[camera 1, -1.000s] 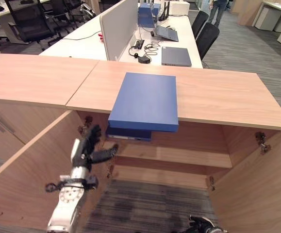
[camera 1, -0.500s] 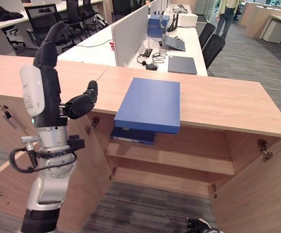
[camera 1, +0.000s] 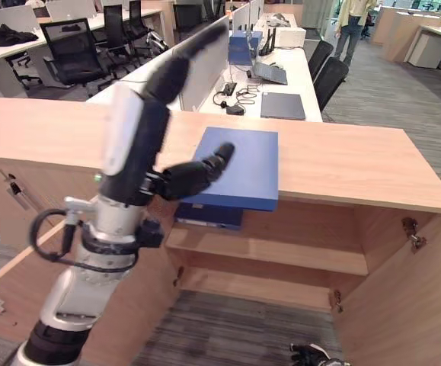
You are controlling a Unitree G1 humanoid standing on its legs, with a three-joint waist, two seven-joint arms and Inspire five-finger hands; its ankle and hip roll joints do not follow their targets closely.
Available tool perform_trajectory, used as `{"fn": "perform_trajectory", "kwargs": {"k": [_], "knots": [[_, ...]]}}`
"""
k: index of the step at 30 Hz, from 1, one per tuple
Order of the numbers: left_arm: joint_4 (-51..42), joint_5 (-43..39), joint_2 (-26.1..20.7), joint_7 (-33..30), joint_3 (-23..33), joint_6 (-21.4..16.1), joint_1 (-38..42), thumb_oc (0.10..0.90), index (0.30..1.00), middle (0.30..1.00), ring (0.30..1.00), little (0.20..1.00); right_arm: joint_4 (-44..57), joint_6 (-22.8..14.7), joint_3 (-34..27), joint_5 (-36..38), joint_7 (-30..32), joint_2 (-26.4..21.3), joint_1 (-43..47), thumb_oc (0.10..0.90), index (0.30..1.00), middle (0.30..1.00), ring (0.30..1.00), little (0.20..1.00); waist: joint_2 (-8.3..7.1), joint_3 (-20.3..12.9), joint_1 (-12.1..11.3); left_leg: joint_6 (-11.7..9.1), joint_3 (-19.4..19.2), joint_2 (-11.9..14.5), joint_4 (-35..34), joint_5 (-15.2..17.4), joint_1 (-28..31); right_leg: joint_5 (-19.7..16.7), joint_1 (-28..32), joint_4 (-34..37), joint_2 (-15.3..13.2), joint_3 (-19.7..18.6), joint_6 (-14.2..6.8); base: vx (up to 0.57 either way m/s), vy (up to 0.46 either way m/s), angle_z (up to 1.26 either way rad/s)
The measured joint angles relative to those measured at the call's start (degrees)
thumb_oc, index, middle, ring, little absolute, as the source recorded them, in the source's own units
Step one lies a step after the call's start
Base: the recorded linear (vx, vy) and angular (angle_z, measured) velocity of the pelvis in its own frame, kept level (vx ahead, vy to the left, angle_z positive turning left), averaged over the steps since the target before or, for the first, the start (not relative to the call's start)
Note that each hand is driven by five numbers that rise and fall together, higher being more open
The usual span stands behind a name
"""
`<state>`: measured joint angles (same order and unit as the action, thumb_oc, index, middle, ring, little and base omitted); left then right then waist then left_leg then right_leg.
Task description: Put the empty folder in the office cabinet
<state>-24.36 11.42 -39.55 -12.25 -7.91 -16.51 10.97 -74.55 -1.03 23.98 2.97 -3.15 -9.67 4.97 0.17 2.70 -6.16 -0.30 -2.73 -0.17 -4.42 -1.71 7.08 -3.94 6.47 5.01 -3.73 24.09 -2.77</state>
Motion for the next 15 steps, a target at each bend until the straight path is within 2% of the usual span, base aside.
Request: {"fn": "perform_trajectory", "kwargs": {"k": [3,8,15], "knots": [[5.06,0.05,-0.04,2.26,-2.96,1.56,-0.04,0.800,0.900,0.900,0.900,0.900,0.03,0.02,-0.01,0.00,-0.11,-0.01,0.02,0.800,0.900,0.900,0.900,0.900,0.32,-0.19,0.13,-0.10,0.00,0.15,0.00,-0.08,0.00,-0.01,-0.01,0.00,0.13,-0.02,0.02,0.00,0.000,0.00],[11.65,0.23,-0.04,5.14,-3.34,5.31,-1.30,0.800,0.900,0.900,0.900,0.900,0.06,0.16,-0.04,-0.02,-0.11,-0.02,0.02,0.800,0.900,0.900,0.900,0.900,0.29,-0.19,0.19,-0.14,-0.02,0.25,-0.01,-0.23,0.03,-0.01,-0.01,0.00,0.21,-0.01,0.04,0.00,0.000,0.00],[16.64,2.80,0.03,6.76,-3.64,6.77,-1.95,0.800,0.900,0.900,0.900,0.900,0.09,0.45,-0.08,-0.04,-0.13,0.01,0.13,0.800,0.900,0.900,0.900,0.900,0.22,-0.23,0.54,-0.10,-0.07,0.24,0.00,-0.28,0.13,-0.04,-0.01,0.01,0.22,-0.04,0.07,0.00,0.000,0.00]]}}
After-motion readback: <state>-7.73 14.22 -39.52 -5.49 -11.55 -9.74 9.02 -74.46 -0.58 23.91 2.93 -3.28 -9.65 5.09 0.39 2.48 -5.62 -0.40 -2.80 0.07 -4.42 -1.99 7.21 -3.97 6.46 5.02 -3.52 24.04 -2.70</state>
